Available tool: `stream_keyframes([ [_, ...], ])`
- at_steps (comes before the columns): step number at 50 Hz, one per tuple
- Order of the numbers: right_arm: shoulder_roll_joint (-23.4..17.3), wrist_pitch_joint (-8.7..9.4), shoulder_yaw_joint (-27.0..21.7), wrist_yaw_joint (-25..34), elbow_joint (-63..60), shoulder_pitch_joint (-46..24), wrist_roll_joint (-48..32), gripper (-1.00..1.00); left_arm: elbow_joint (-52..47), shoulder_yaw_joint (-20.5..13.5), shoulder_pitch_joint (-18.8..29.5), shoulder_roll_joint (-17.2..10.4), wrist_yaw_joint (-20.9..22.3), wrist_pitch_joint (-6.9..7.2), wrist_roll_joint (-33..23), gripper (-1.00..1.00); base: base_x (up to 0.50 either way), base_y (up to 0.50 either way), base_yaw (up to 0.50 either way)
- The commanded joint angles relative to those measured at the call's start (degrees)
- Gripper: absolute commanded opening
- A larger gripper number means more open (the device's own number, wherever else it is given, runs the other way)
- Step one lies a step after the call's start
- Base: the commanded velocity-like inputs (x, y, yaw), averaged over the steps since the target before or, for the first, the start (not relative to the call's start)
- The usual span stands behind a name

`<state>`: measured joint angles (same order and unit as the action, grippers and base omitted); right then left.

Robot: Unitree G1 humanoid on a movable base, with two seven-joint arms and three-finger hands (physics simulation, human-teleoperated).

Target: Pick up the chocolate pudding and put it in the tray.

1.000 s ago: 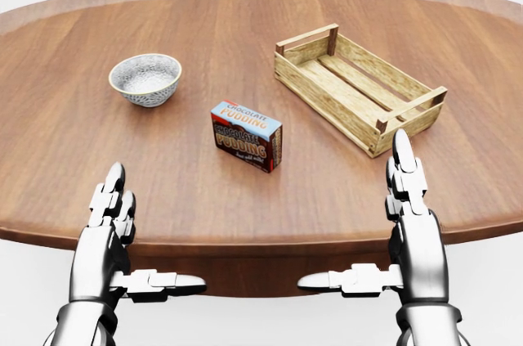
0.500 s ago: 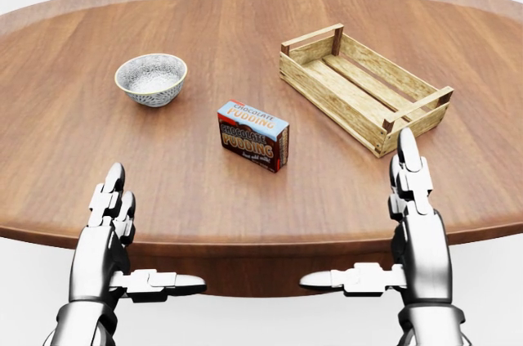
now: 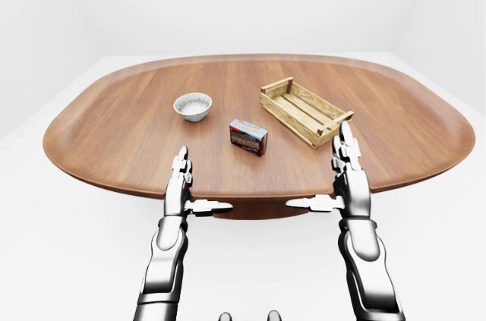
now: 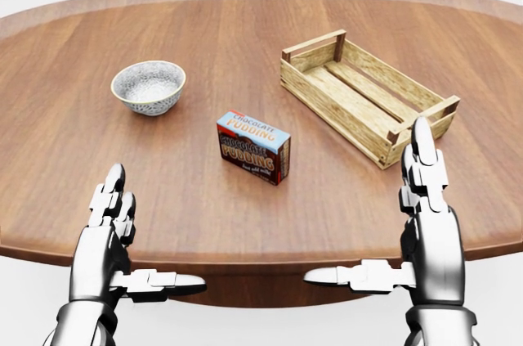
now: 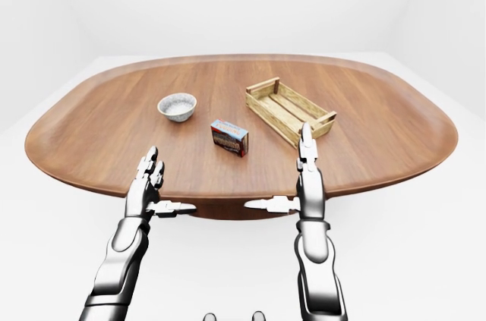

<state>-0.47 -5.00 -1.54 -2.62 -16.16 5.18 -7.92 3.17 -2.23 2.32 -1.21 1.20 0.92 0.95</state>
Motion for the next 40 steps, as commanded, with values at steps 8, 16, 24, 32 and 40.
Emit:
stream_keyframes([
  [8,0.1,0.0,0.0,0.0,-0.4,0.3,-0.1,1.0,0.1,0.0,0.0,0.0,0.0,-0.18,-0.1,1.0,0.31,0.0,0.0],
  [16,0.0,0.0,0.0,0.0,0.1,0.3,-0.1,1.0,0.4,0.0,0.1,0.0,0.0,-0.37,-0.1,1.0,0.32,0.0,0.0],
  [24,0.1,0.0,0.1,0.0,0.1,0.5,-0.1,1.0,0.0,0.0,-0.1,0.0,0.0,-0.09,-0.1,1.0,0.32,0.0,0.0],
  [32,0.1,0.0,0.1,0.2,-0.1,0.5,0.1,1.0,0.0,0.0,-0.1,0.0,0.0,-0.18,-0.1,1.0,0.32,0.0,0.0],
  [40,0.0,0.0,0.0,0.3,0.7,0.2,0.4,1.0,0.1,0.1,0.0,0.0,0.0,-0.04,-0.1,1.0,0.32,0.0,0.0],
])
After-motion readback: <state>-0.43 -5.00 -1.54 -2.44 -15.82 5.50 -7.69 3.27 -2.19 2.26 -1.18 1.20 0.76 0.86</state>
